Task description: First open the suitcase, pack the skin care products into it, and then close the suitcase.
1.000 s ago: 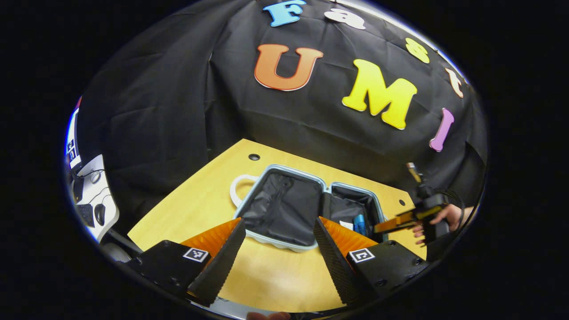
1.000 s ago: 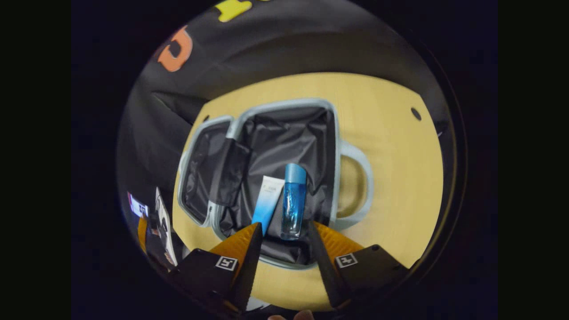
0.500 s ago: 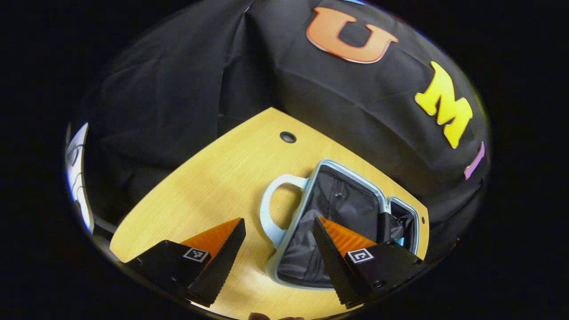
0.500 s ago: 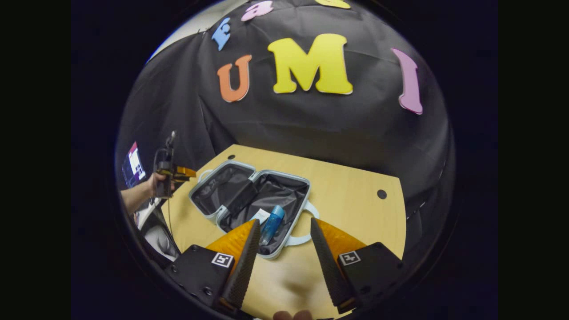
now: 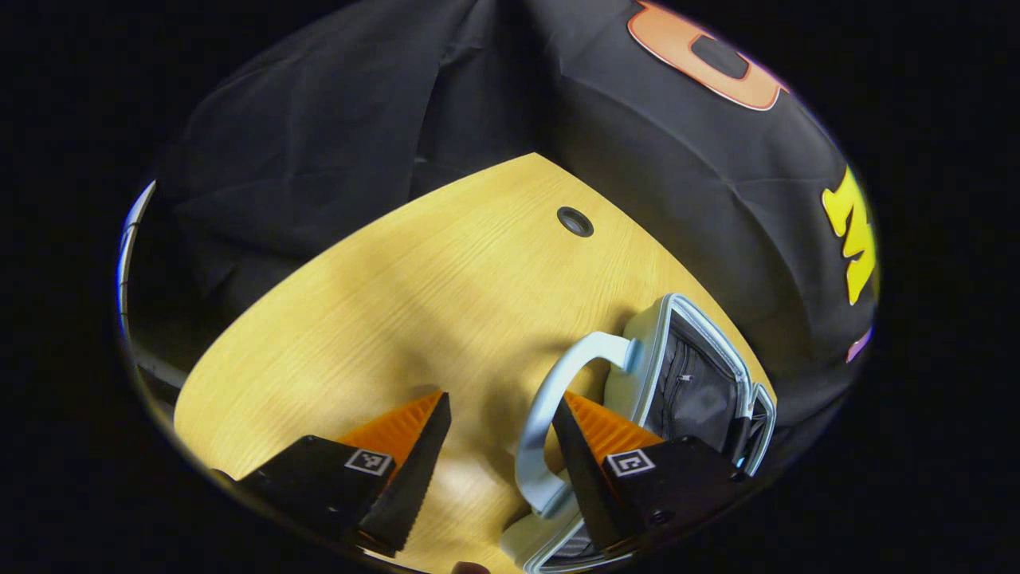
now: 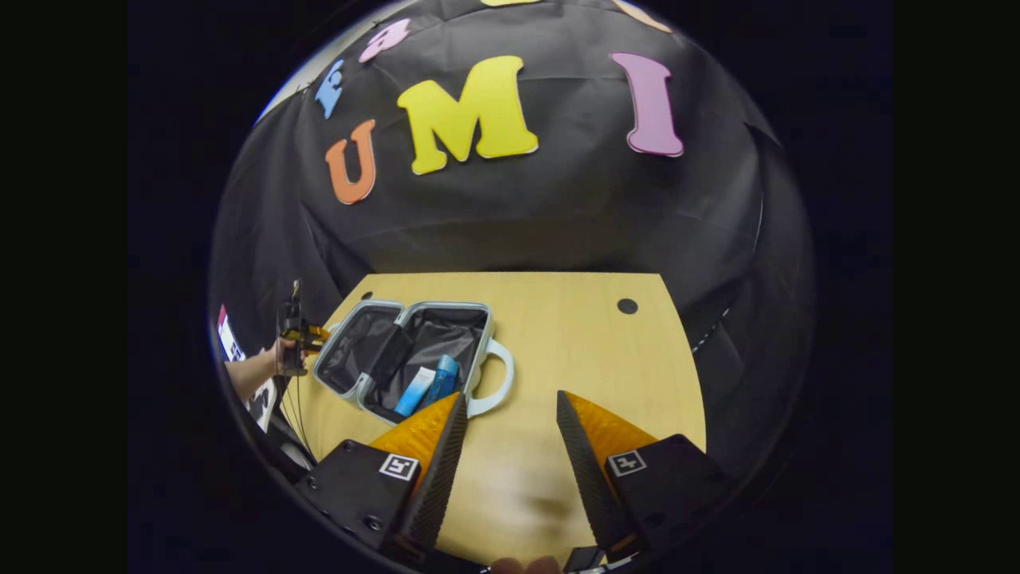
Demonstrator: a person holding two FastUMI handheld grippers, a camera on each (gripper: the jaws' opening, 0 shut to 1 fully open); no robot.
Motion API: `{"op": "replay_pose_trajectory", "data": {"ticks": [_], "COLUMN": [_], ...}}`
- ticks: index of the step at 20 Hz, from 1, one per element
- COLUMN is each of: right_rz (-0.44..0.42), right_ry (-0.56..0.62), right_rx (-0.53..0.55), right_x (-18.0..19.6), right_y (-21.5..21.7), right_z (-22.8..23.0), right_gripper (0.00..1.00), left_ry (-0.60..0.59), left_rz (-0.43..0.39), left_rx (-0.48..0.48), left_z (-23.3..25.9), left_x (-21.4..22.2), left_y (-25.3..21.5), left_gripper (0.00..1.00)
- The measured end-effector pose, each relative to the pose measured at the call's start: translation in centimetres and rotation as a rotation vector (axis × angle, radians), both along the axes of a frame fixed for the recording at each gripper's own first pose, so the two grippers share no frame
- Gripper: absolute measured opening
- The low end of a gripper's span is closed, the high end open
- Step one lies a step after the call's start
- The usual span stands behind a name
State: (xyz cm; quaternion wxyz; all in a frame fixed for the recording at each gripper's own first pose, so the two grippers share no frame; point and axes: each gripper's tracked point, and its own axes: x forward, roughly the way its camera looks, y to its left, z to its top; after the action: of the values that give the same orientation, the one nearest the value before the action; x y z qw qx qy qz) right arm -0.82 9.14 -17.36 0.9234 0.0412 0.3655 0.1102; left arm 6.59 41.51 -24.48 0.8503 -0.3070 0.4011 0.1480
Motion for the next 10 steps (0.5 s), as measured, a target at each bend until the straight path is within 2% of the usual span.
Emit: {"op": "replay_pose_trajectory", "data": {"ticks": [1,3,5,8,10], "right_rz": [-0.008,-0.01,-0.009,-0.029,-0.049], "right_ry": [-0.001,-0.005,-0.011,-0.043,-0.065], "right_rx": [-0.001,-0.007,-0.007,-0.023,-0.016], "right_x": [0.0,0.0,-0.3,-0.3,-0.4], "right_y": [-0.2,-0.4,-0.7,-1.5,-2.0], "right_z": [0.1,0.2,0.4,0.6,0.9], "right_gripper": [0.68,0.68,0.68,0.68,0.68], "left_ry": [-0.006,-0.015,-0.007,-0.008,-0.015], "left_rz": [0.004,0.03,0.053,0.04,0.02], "left_rx": [-0.017,-0.044,-0.056,0.003,0.079], "left_z": [0.0,-0.1,0.1,1.3,3.0], "left_x": [0.3,0.7,0.9,0.9,0.7], "left_y": [-0.2,-0.4,-0.6,-1.0,-1.1], "left_gripper": [0.82,0.63,0.27,0.23,0.17]}}
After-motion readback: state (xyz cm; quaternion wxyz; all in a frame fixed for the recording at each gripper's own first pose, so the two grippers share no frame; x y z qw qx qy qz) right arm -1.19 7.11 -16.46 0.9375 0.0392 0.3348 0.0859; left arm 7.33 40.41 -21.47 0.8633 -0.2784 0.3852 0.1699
